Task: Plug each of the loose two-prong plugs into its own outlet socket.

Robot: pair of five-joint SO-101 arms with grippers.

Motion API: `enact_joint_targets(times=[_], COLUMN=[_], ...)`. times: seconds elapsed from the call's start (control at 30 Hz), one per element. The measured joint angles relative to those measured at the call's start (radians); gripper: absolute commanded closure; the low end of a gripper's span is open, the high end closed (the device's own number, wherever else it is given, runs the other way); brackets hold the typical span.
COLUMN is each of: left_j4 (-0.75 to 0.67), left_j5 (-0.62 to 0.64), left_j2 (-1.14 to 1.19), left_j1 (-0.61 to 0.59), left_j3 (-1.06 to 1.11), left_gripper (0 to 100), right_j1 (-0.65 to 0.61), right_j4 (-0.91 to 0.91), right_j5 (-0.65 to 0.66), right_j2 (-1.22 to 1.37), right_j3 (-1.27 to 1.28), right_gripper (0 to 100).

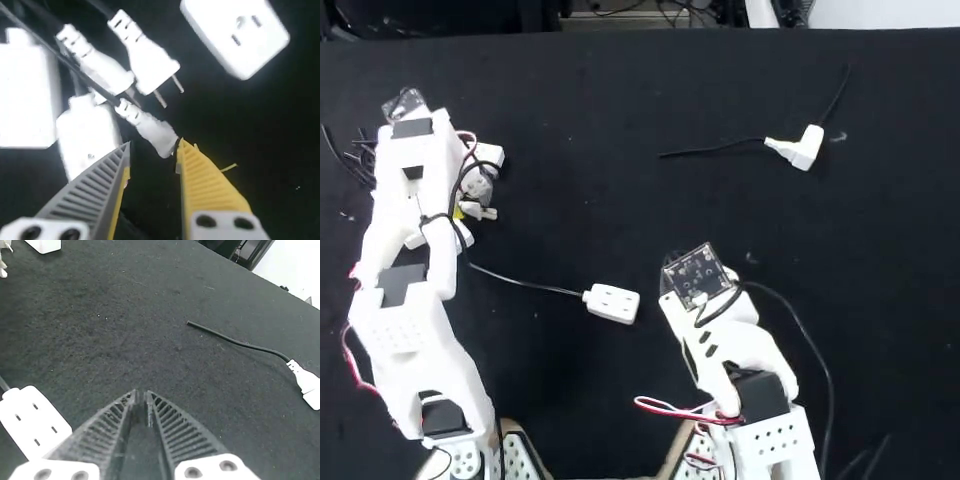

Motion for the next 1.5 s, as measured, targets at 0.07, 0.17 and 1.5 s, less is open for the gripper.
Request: enact_joint_targets(times=[0.07, 0.17, 1.5], left_j4=[-0.015, -0.021, -0.015], left_j5=[0.011, 0.014, 0.018], left_j2=[0.031, 0.069, 0.169], left_j1=[0.008, 0.009, -0.003], left_j3=[-0.014, -0.054, -0.092], left_gripper=[84, 84, 80], right_j1=[0.0, 0.0, 0.0], right_j4=[0.0, 0.0, 0.0], right_j5=[0.0, 0.0, 0.0], right_j2=[0.0, 0.0, 0.0], right_j3=[0.0, 0.0, 0.0], right_gripper=[98.6, 98.6, 98.6])
